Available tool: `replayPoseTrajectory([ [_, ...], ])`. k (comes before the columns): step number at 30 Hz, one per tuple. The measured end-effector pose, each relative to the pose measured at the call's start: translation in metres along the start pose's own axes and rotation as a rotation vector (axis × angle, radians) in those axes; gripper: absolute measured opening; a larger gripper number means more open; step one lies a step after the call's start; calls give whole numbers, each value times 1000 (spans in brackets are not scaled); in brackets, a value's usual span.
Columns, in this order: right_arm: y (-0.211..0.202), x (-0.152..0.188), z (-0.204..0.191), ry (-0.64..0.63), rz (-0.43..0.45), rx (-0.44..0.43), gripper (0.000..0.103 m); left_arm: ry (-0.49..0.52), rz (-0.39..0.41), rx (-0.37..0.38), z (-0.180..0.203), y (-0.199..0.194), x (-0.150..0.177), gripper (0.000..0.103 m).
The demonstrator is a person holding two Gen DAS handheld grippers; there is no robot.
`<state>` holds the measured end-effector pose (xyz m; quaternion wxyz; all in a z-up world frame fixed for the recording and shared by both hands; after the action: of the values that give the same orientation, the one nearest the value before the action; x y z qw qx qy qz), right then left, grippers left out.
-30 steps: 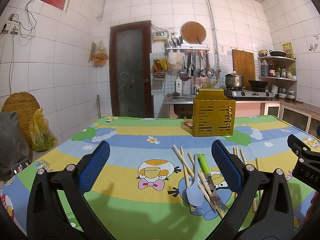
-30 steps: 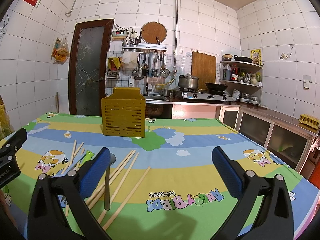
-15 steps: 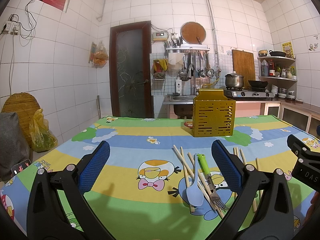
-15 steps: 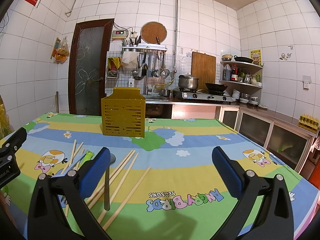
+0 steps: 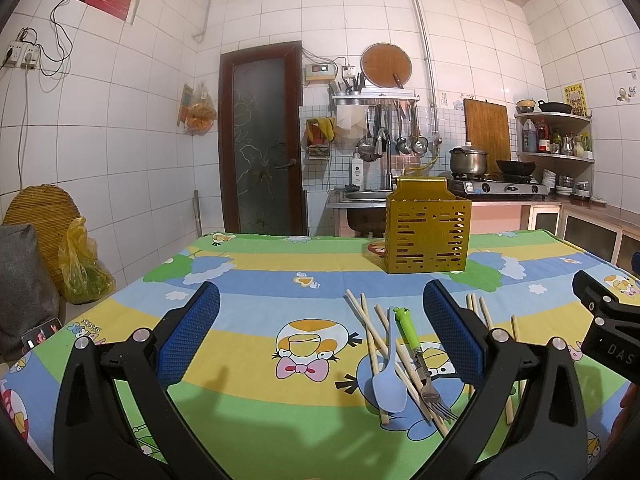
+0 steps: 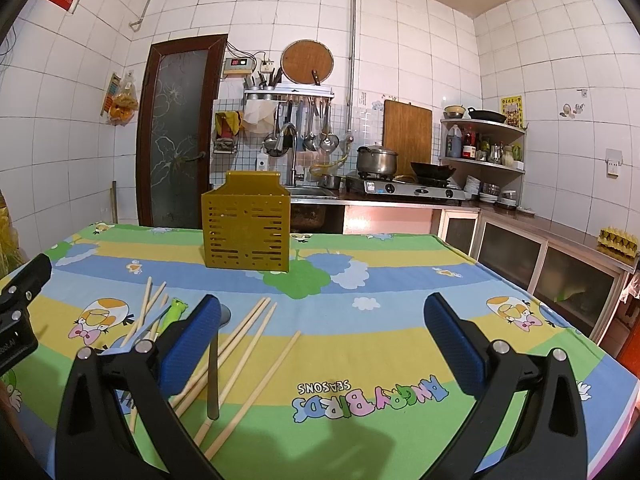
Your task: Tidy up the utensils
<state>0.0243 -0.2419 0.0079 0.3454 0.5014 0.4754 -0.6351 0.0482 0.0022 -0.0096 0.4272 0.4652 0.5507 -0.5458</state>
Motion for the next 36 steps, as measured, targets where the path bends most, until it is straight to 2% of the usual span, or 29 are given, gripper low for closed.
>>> replayPoseTrajectory([
  [36,4,3,-8,-5,-6,4,99,-1,1,-1,-4,-3,-7,98],
])
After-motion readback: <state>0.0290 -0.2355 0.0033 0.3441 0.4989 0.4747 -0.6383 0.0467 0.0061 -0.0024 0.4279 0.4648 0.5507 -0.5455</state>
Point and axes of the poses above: each gripper's, at about its wrist camera, not at the fingertips, and y roughly the way its jaws point, z to its right, x to its underside, the point moved 5 cm from there along y, roughly the way its jaws point, and after that the axes turned 2 degrees about x, right-handed, at the moved point
